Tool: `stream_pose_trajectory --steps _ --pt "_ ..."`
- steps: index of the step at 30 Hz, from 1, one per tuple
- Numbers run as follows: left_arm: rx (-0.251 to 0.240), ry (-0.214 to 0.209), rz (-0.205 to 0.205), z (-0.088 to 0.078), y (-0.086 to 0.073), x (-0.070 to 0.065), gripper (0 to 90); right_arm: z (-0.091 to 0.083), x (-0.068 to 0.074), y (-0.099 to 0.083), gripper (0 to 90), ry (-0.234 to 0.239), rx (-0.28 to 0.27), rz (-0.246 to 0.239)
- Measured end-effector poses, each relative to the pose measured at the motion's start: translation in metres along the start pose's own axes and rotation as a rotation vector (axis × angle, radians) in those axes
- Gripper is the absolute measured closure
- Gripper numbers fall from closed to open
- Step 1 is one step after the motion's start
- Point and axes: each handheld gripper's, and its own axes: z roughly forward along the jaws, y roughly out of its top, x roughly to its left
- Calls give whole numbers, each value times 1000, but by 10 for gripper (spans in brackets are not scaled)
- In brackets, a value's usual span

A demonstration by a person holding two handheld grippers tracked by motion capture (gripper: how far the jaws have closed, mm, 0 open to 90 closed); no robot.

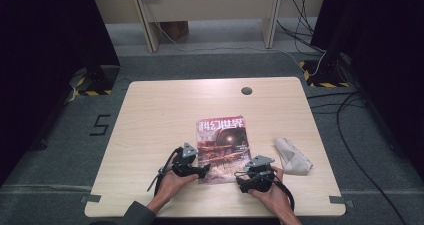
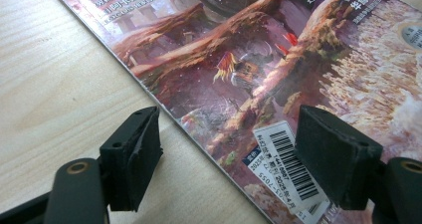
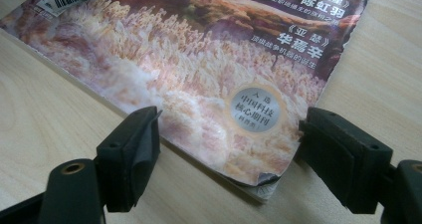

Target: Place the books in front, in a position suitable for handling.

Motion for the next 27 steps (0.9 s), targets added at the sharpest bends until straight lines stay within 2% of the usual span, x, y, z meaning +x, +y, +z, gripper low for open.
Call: stream_pose_trajectory --steps 4,8,13,17,21,22,25,27 --pt "-1 5 12 2 2 0 253 1 2 1 217 -5 5 2" --pt "0 -5 4 5 5 3 255 1 3 1 210 -15 8 -4" --pt "-1 17 9 6 7 6 271 0 8 0 221 6 7 -2" --pt "-7 14 0 5 6 6 297 -2 9 -2 255 7 5 -9" --pt "-6 12 -5 4 6 6 300 -6 2 -2 320 38 -25 21" --pt "-7 5 -12 1 5 7 283 -12 -3 -1 320 37 -51 27" --pt "-18 -5 -33 -2 3 8 273 -17 -9 0 329 26 -70 24" --pt "-32 -9 -41 -7 1 8 256 -22 -17 1 347 27 -91 40"
